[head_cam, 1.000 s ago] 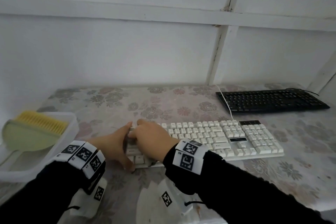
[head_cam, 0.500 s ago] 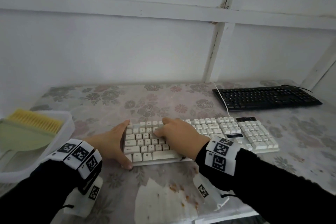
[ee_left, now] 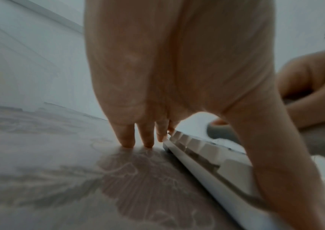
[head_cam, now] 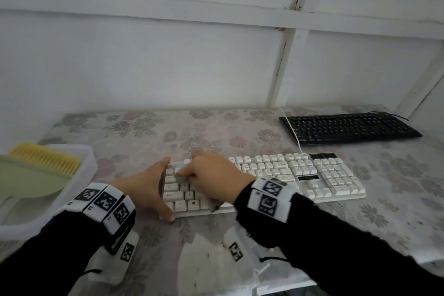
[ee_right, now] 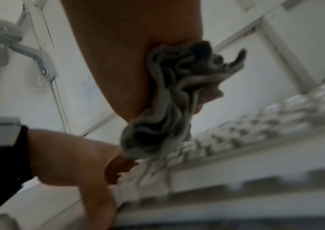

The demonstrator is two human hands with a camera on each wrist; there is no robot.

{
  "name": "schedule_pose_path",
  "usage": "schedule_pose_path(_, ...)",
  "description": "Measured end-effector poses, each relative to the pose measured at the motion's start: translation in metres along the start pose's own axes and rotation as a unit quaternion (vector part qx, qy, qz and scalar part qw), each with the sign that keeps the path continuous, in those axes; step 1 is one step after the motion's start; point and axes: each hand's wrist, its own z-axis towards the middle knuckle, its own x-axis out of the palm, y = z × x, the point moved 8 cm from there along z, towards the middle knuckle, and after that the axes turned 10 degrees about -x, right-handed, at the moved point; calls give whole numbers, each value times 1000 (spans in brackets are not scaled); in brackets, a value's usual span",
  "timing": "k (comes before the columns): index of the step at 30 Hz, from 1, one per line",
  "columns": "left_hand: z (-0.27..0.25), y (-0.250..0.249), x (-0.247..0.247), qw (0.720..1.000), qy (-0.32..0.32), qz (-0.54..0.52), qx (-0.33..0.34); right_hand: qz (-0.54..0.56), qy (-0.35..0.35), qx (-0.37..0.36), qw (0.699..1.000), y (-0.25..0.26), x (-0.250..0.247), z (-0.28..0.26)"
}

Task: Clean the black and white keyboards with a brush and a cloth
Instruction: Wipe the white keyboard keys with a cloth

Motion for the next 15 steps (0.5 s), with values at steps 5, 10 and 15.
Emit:
schedule_pose_path(5, 2, 1, -2, 1000, -20, 13, 3, -13, 20, -21, 1000, 21, 21, 23)
schedule_pose_path(10, 2, 1, 0, 1000, -21, 12, -14, -51, 9, -2, 999, 2, 23, 12)
schedule_pose_path(15, -1, 2, 0, 1000, 5, 5, -5, -59, 23, 15, 998, -35, 15, -15)
